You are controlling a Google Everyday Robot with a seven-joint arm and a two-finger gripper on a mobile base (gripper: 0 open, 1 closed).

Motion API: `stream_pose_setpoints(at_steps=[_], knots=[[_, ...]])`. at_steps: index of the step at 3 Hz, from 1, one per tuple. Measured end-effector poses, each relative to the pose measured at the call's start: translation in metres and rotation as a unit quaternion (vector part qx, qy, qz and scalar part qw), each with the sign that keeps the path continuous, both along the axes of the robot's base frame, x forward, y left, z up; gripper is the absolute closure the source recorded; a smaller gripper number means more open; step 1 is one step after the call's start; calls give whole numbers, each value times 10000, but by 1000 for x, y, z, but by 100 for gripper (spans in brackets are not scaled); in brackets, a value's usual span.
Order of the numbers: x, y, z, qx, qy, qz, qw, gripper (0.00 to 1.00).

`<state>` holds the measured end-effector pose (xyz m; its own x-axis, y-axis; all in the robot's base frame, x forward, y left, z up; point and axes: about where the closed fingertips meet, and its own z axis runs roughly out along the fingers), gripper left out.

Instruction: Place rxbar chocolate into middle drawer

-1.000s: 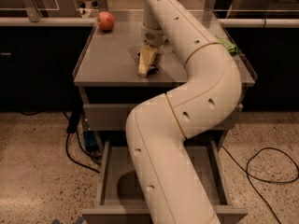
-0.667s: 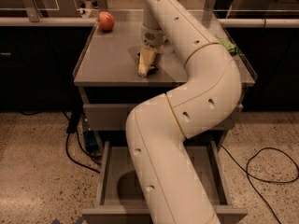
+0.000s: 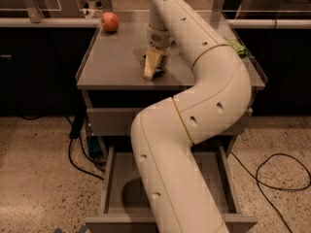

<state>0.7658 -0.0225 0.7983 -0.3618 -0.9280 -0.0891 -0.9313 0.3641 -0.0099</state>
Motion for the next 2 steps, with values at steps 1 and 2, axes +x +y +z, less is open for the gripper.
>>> stream_pose_setpoints(at_steps=[1, 2], knots=[[0, 0, 3, 0, 0, 0, 10000, 96], [0, 0, 0, 0, 0, 0, 10000, 73]])
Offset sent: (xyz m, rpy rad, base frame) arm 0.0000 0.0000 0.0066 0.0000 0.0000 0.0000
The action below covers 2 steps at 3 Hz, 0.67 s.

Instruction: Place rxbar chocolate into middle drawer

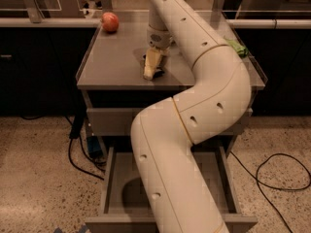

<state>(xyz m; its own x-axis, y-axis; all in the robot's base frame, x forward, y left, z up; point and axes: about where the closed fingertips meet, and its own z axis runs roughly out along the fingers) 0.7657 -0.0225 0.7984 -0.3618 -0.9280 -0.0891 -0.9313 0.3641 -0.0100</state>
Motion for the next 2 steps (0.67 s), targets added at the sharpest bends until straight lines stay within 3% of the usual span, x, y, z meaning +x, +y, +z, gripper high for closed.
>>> stream_pose_setpoints(at_steps=[2], knots=[[0, 0, 0, 0, 0, 0, 10000, 26]])
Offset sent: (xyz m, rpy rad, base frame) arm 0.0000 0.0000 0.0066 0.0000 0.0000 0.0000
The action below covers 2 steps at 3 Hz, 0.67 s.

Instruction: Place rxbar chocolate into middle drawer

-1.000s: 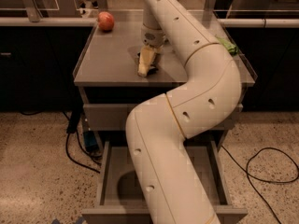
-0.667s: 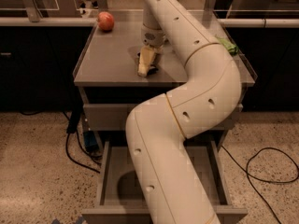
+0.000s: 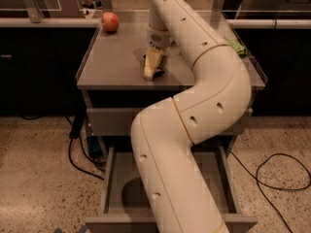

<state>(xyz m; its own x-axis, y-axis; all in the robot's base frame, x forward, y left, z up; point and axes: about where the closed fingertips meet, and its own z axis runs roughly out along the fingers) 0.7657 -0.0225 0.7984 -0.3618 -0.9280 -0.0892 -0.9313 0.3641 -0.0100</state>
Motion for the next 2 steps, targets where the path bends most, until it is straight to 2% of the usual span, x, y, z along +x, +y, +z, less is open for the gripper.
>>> stream_pose_setpoints(at_steps=[1, 2], knots=[[0, 0, 8, 0, 0, 0, 10000, 5], [0, 0, 6, 0, 0, 0, 10000, 0]])
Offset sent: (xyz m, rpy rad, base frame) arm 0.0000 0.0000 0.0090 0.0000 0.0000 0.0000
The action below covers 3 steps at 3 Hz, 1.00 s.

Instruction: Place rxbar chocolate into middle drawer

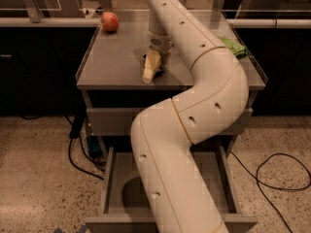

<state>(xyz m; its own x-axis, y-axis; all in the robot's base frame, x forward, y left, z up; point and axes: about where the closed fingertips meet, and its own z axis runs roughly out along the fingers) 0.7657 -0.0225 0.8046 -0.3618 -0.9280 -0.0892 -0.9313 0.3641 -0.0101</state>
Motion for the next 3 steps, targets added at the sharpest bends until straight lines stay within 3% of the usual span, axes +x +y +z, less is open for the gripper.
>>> stream_pose_setpoints(at_steps=[1, 2, 3], knots=[[10, 4, -8, 63, -169, -13, 9998, 0], [18, 35, 89, -287, -1264, 212, 9913, 0], [11, 36, 153, -687, -2028, -96, 9768, 0]])
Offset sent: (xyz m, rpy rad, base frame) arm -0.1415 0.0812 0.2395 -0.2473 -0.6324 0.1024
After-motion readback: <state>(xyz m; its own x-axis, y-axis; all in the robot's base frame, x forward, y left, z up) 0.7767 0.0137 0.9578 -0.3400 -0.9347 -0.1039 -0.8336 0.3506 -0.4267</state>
